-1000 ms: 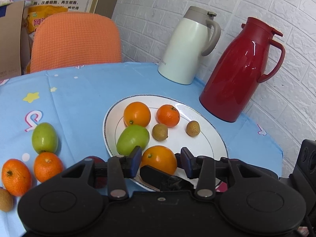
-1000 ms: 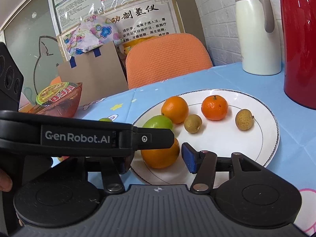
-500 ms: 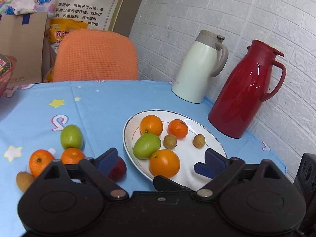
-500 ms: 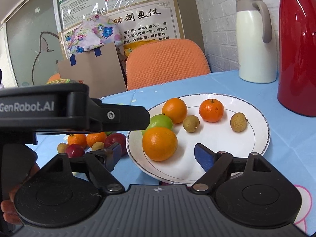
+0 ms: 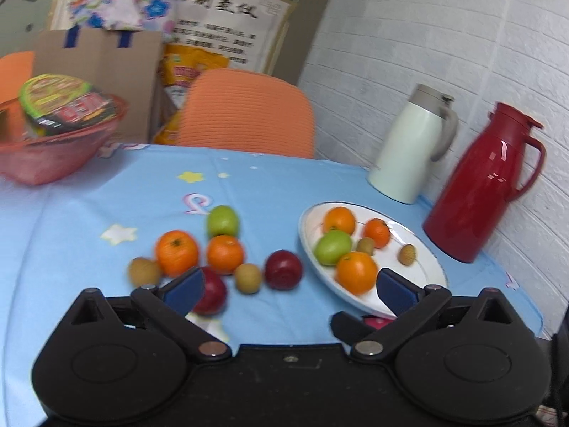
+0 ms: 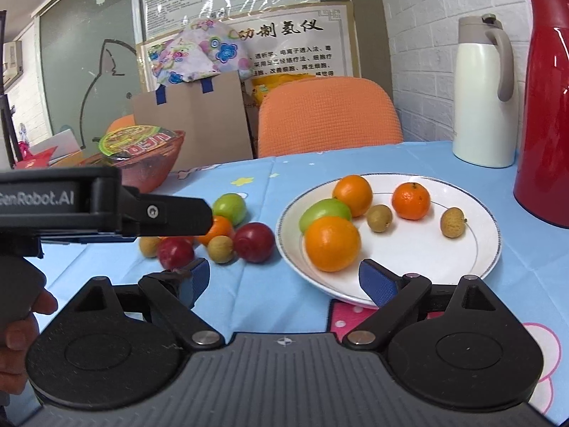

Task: Organize fruits
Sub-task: 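Move both open tools back toward the fruit cluster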

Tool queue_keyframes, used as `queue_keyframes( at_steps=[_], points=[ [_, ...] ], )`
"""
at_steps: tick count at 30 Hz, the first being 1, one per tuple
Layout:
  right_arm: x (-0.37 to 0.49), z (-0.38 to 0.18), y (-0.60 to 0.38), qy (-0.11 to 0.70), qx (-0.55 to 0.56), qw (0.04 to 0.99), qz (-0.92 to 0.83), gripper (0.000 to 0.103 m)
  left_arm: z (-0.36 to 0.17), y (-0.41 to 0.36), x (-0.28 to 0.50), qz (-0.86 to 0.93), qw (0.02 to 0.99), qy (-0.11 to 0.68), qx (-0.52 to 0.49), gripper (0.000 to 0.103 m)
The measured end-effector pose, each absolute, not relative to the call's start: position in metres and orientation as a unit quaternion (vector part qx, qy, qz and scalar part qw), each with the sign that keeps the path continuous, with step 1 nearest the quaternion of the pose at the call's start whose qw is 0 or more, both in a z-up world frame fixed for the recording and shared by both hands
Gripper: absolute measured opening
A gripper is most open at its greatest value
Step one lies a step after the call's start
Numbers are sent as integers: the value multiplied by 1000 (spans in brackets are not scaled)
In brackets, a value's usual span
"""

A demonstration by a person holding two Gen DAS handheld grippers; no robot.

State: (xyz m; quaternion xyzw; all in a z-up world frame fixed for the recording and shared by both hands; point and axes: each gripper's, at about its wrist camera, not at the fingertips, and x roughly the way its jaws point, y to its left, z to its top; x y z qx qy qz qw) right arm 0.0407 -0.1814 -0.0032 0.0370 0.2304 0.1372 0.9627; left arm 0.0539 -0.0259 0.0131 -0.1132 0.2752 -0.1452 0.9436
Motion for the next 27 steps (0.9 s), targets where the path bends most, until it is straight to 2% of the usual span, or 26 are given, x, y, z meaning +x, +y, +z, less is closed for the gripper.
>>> queue_keyframes(
  at_steps=[7,20,22,24,27],
  points=[
    [33,-1,-161,230,19,957,173,103,2,15,43,-78,948,281,-130,103],
    [40,-7,-116,251,-18,943,216,103,-6,64,31,-82,935,293,-180,103],
    [44,-7,-109,253,-22,941,221,103,-6,69,29,-88,934,292,-186,97],
    [50,-6,-103,254,-26,940,227,103,-5,74,28,-96,934,288,-190,86],
    [58,-5,-94,255,-36,938,231,103,-3,78,29,-108,934,285,-186,85]
  ],
)
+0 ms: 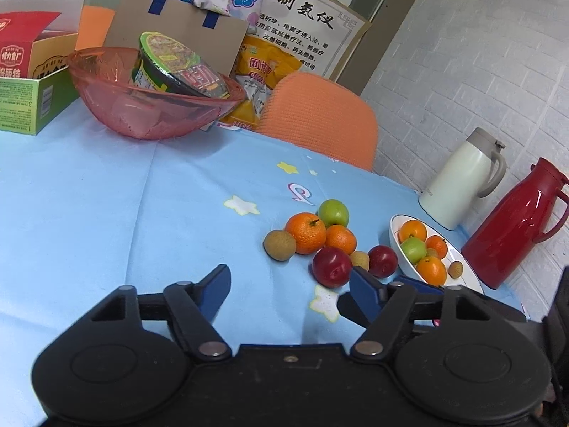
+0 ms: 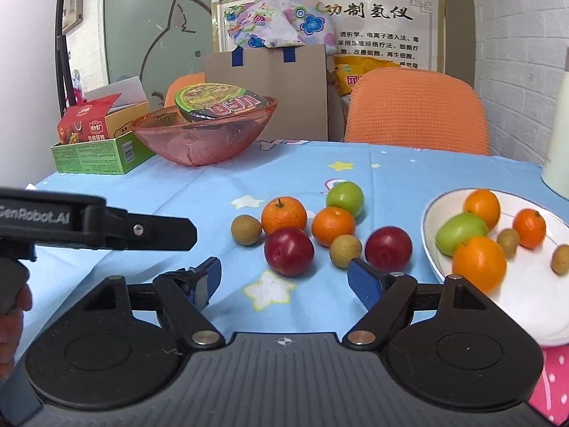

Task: Organize fruits
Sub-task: 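Move both open tools back toward the fruit cluster, then grasp a red plum with the right tool while the left tool grasps a brown longan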

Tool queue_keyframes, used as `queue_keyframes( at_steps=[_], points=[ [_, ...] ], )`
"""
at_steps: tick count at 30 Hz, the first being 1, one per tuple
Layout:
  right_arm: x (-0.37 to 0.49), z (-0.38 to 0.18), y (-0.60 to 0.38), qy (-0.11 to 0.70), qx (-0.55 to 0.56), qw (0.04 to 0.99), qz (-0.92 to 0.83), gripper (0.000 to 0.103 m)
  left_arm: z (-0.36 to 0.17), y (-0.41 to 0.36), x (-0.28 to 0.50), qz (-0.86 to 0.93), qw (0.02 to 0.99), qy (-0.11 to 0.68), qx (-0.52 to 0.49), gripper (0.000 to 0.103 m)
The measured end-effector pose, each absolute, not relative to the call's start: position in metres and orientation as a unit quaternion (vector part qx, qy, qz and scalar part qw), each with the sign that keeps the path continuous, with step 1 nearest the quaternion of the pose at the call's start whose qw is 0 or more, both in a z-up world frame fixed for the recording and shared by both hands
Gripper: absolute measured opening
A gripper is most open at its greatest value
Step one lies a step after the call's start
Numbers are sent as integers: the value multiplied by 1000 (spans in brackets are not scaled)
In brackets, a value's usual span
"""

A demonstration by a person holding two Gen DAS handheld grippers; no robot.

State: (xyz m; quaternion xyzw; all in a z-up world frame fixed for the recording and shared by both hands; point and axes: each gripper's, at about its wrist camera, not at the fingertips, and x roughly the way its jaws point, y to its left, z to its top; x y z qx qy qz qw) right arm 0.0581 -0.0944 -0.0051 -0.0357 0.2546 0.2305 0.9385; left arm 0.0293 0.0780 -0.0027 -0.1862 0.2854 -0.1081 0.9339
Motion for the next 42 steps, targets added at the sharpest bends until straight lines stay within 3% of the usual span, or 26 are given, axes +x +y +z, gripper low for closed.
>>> queue_keyframes(
  at_steps=[9,12,19,20,42],
  points=[
    [80,-10,-70,252,-99,935,227,102,9,85,49,-125,940,285,-137,85],
    [87,-14,-65,256,-119,933,223,89,8,86,62,-126,939,296,-121,85],
    [93,-18,-62,270,-135,927,220,74,-4,77,92,-145,931,322,-98,87],
    [94,-19,-61,275,-139,926,218,67,-7,74,97,-142,929,330,-90,87],
    [48,1,-123,255,-35,947,195,66,-21,38,120,-140,925,353,-16,88]
  ],
)
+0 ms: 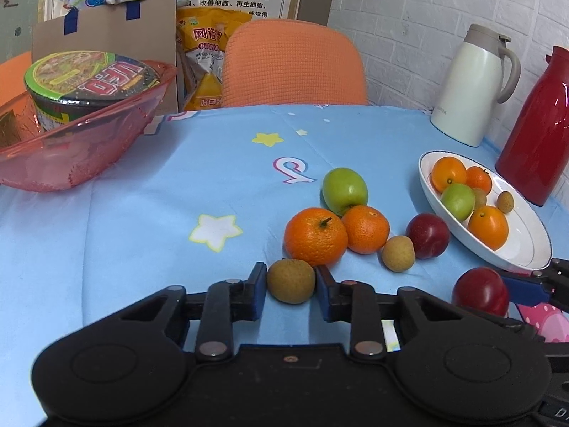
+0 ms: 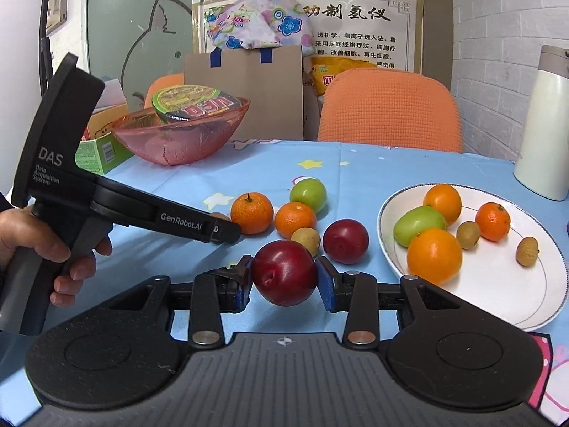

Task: Organize fruits
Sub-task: 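Grasp a red plum with the right tool while the left tool grasps a brown longan, then carry the plum with the right tool while the left tool carries the longan to the plate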

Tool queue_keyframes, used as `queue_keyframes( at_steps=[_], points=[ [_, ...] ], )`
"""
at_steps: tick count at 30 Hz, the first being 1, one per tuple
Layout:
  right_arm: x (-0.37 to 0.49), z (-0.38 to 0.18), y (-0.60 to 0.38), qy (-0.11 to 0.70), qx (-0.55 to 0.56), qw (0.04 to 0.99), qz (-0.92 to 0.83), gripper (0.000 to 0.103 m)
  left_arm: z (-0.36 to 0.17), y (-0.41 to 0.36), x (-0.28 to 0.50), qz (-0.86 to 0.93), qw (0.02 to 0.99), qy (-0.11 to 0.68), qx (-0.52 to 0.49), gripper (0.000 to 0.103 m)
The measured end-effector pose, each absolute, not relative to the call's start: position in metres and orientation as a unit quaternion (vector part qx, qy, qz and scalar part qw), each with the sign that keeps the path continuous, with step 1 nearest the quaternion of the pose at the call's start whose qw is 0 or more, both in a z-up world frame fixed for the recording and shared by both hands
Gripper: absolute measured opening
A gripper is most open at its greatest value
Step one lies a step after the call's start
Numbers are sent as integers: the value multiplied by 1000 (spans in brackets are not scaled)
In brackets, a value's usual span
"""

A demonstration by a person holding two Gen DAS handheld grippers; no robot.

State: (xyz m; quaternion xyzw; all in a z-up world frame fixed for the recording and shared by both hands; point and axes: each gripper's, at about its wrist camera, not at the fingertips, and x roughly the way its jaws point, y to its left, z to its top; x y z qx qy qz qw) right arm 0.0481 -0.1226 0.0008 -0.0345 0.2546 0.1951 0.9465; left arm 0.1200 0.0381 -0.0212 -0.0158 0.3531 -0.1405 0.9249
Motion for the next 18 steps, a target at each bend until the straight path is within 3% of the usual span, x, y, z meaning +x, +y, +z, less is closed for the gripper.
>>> queue_keyframes(
  at_steps=[9,18],
  points=[
    [40,13,-154,224,-10,960,165,66,12,24,95,-176,929,324,-40,87],
    [41,18,-214,203,0,976,75,66,41,-46,103,-280,907,309,-60,88]
  ],
)
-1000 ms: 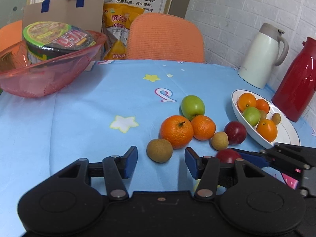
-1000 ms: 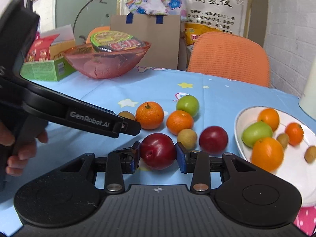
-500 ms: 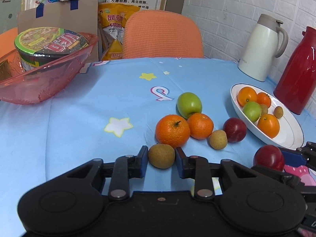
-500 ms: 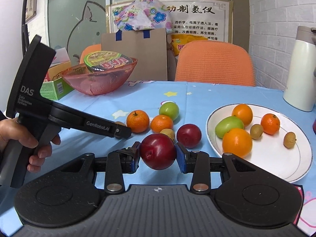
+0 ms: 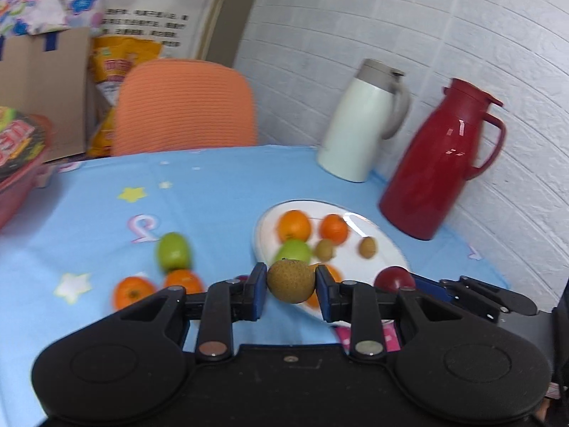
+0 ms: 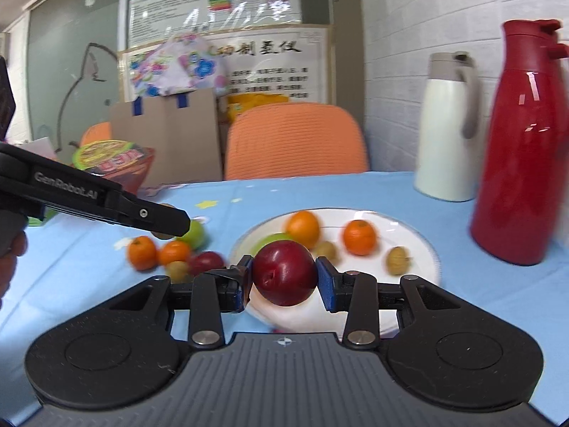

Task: Organize fruits
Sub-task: 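Carry the plum with the right tool while the left tool carries the longan to the plate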

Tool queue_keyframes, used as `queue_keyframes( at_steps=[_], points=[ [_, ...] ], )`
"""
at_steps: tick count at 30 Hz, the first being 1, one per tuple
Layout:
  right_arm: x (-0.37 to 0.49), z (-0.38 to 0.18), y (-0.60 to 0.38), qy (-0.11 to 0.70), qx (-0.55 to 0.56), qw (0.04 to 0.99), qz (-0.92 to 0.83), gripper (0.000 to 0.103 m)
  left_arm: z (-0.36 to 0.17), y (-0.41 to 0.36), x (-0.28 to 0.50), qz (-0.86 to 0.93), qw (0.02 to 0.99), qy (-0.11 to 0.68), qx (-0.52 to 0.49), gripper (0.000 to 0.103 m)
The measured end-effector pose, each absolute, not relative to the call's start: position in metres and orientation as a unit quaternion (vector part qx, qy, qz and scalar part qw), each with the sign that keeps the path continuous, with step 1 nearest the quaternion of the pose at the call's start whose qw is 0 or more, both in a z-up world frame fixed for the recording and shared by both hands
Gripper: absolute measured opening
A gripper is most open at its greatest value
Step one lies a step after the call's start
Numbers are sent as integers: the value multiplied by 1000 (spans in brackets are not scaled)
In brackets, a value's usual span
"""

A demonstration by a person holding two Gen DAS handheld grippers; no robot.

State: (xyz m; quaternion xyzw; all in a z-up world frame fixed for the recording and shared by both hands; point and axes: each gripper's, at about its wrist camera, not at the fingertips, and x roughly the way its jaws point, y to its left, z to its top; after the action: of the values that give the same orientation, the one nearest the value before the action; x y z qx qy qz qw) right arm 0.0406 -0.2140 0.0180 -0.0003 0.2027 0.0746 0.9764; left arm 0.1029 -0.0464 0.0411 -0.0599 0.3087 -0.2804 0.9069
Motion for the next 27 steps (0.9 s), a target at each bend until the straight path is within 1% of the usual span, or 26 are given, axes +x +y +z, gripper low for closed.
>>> queue_keyframes(
  at_steps=[6,13,19,27],
  points=[
    [49,16,-244,197,-24,979,34,66,38,-99,120,-324,888,322,-59,88],
    [61,1,-266,214,-16,976,17,66,23,-145,146,-339,872,351,-43,88],
    [69,-8,-269,227,-14,973,23,66,10,-167,167,-337,864,371,-46,88],
    [83,-11,-268,240,-18,970,26,66,-3,-173,183,-321,865,382,-48,88]
  ],
)
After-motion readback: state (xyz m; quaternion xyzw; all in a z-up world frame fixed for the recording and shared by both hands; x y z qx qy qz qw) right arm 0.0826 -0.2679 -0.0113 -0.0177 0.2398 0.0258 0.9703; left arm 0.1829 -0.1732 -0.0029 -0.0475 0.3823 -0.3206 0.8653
